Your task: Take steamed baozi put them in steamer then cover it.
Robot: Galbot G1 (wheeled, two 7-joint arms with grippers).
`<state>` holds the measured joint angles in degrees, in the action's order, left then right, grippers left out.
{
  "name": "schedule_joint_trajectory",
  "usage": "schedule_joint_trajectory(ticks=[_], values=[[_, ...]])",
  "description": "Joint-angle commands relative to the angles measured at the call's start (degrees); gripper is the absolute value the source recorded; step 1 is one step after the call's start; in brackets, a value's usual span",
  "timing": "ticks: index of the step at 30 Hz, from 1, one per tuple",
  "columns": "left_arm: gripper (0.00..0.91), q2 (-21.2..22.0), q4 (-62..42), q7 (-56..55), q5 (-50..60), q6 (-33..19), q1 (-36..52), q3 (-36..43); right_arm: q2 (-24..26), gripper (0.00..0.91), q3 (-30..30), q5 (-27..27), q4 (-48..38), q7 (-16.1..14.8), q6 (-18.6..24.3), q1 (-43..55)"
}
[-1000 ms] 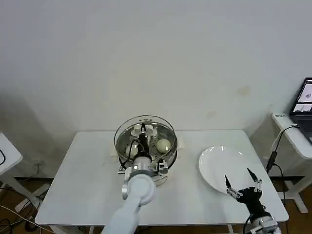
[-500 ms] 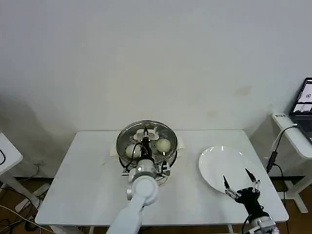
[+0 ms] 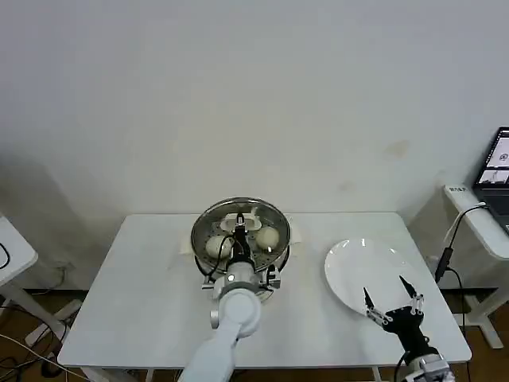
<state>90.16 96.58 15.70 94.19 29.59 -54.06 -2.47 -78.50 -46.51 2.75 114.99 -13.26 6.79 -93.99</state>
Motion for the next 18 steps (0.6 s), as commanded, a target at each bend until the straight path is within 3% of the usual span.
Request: schedule_joint_trajectory(ticks=[1,5,6,7,8,18], values=[[0.0,0.1,0.6,0.3,0.2,0.0,-0.4,0.2,0.0,0.907,0.2,0.0,0.0,0.0,0.0,0.1],[0.0,0.3,0.1,0.1,0.2,-0.1,-0.3,0.1,-0.1,0.907,0.4,0.2,0.0,0.0,0.0,0.1],[0.091,0.4,-0.1,0.1,0.2,-0.2,-0.3,0.1,0.0,0.907,0.4,0.2,0.0,0.0,0.1,0.1],[0.867,0.5,-0.2,0.0,0.2,-0.4,-0.3,0.0,0.0,0.907,0.4,0.2,0.0,0.0,0.1,0.1],[0.907,0.5,-0.3,-0.2,0.1,-0.5,-0.4,0.0,0.0,0.907,0.4,0.2,0.0,0.0,0.1,0.1],[0.907,0.4,3.5,-0.7,-0.9,-0.4,-1.5,-0.4,0.0,0.907,0.4,0.3,0.0,0.0,0.2,0.0]])
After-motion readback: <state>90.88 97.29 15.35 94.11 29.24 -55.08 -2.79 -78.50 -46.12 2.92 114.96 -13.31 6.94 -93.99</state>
